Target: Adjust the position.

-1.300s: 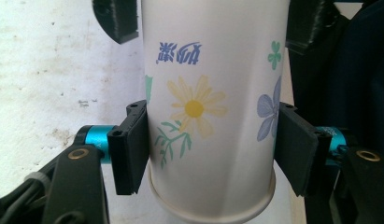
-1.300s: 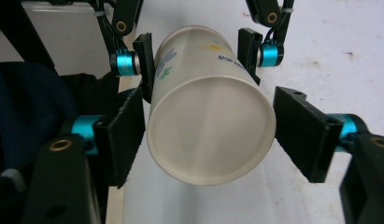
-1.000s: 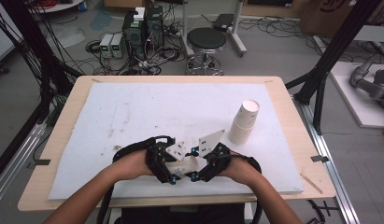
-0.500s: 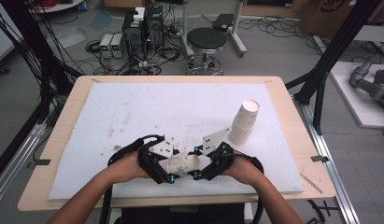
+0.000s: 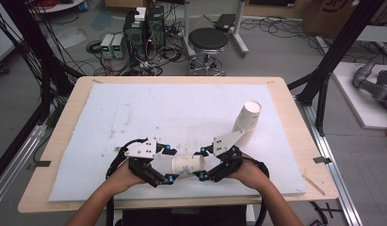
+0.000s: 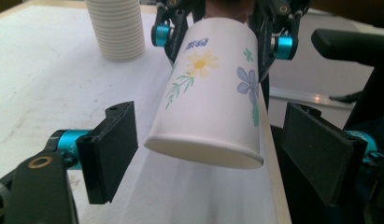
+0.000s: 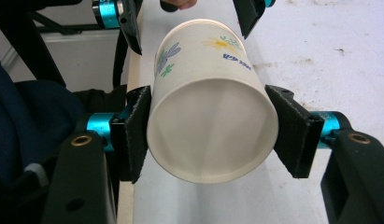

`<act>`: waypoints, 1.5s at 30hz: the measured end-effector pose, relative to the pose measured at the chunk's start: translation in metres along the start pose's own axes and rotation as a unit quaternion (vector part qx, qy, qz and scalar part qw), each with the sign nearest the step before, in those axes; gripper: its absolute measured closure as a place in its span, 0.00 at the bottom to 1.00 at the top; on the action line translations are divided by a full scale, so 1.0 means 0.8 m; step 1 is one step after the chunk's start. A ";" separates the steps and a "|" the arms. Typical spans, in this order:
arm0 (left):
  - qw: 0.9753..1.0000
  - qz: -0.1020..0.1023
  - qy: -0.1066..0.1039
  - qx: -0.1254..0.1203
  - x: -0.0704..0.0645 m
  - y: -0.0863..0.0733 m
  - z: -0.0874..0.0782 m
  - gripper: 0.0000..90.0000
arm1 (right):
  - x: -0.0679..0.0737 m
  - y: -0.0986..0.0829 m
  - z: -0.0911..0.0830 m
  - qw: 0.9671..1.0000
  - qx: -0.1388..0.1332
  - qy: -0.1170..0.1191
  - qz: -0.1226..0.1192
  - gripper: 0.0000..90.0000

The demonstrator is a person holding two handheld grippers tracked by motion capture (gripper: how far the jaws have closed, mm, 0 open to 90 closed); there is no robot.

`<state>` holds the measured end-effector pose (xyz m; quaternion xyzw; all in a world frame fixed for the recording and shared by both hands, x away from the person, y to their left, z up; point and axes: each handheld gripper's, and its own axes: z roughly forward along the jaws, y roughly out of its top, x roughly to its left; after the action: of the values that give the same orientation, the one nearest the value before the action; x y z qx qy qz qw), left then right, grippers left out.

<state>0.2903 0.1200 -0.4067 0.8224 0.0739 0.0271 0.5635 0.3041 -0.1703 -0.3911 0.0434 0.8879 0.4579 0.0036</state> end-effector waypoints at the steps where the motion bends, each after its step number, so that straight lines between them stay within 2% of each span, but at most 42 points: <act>1: 1.000 -0.002 0.001 -0.009 -0.001 -0.001 0.000 0.21 | 0.001 -0.005 -0.001 1.000 -0.010 0.000 0.005 0.41; 4: 1.000 -0.003 0.001 -0.031 -0.001 -0.005 -0.002 0.21 | 0.001 -0.011 -0.002 1.000 -0.022 0.002 0.008 0.41; 5: 0.999 -0.006 -0.001 -0.038 -0.002 -0.006 -0.002 0.21 | 0.002 -0.015 -0.004 0.999 -0.036 0.006 0.013 0.41; 7: 0.999 -0.009 -0.005 -0.047 -0.002 -0.009 -0.002 0.21 | 0.003 -0.017 -0.006 0.999 -0.041 0.000 0.017 0.41; 10: 0.999 -0.011 -0.007 -0.049 -0.002 -0.012 -0.001 0.21 | 0.005 -0.021 -0.008 0.998 -0.066 0.006 0.021 0.41; 13: 0.998 -0.014 -0.011 -0.057 -0.002 -0.013 0.001 0.21 | 0.006 -0.022 -0.010 0.997 -0.080 0.011 0.019 0.41; 25: 0.998 -0.010 -0.022 -0.062 -0.005 -0.012 0.011 0.20 | 0.005 -0.023 -0.010 0.995 -0.092 0.020 0.021 0.41; 33: 0.997 -0.010 -0.023 -0.072 -0.004 -0.012 0.010 0.20 | 0.004 -0.022 -0.013 0.992 -0.119 0.032 0.026 0.41; 37: 0.997 -0.011 -0.024 -0.077 -0.003 -0.012 0.010 0.20 | 0.004 -0.022 -0.013 0.992 -0.119 0.034 0.030 0.41; 45: 0.997 -0.010 -0.026 -0.071 -0.003 -0.012 0.010 0.28 | 0.003 -0.024 -0.012 0.992 -0.118 0.034 0.031 0.42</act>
<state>0.2879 0.1159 -0.4185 0.7797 0.0654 0.0053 0.6227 0.3002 -0.1890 -0.4009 0.0546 0.8253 0.5609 -0.0354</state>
